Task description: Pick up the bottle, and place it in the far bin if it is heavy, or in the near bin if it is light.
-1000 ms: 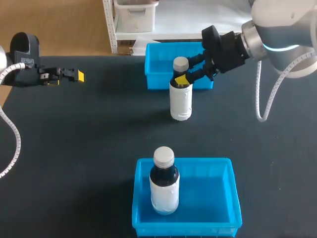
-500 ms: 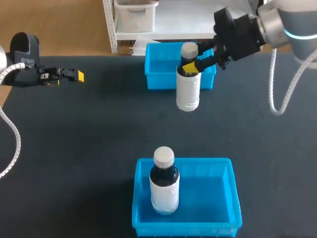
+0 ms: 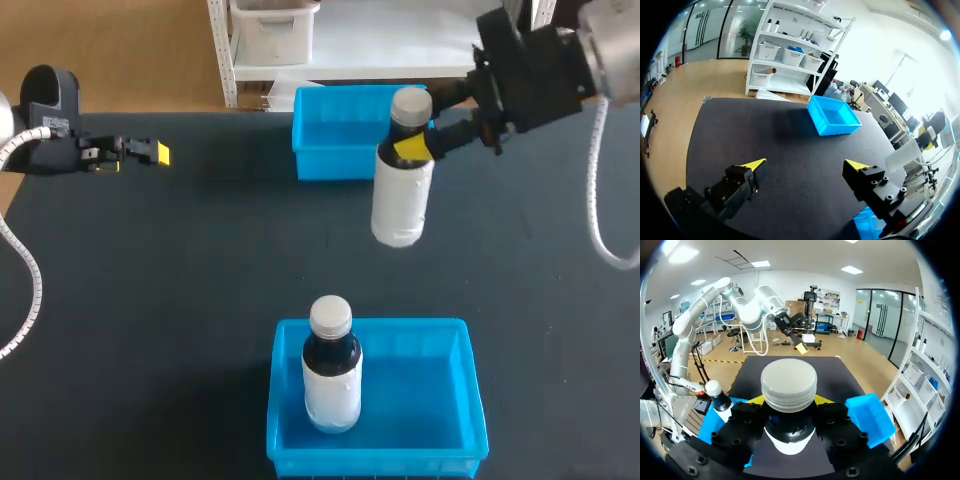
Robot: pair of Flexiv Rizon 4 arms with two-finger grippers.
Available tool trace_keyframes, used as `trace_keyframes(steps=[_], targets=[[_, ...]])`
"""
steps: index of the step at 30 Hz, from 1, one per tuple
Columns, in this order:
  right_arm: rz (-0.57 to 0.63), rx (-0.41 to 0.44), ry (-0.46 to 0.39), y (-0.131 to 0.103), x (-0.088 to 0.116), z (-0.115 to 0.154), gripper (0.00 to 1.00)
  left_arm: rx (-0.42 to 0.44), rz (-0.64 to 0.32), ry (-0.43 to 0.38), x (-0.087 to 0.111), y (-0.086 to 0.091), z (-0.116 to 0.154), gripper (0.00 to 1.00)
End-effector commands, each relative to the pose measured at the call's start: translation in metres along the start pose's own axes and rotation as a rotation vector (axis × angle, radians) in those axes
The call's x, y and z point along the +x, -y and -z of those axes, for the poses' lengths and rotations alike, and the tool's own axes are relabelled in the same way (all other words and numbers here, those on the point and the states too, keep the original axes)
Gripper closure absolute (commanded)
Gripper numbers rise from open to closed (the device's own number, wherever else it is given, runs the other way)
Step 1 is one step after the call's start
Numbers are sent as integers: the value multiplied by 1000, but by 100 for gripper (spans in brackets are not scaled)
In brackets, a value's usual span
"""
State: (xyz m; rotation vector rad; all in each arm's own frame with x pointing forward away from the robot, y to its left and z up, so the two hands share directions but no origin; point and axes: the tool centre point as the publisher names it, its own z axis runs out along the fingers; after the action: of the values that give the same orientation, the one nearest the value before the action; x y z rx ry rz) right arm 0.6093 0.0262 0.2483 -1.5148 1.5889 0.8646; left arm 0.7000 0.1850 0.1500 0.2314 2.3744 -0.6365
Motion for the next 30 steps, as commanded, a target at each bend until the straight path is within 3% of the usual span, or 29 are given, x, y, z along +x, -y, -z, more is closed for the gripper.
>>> trace_keyframes(steps=[1,12,17,30], targets=[[2,132,-9,-69,-5,18,100,0,0,0,0,0,0,0],[7,109,-17,-141,-8,13,100,0,0,0,0,0,0,0],[-7,101,-29,-167,0,10,100,0,0,0,0,0,0,0],[-76,83,-36,-186,34,-1,100,0,0,0,0,0,0,0]])
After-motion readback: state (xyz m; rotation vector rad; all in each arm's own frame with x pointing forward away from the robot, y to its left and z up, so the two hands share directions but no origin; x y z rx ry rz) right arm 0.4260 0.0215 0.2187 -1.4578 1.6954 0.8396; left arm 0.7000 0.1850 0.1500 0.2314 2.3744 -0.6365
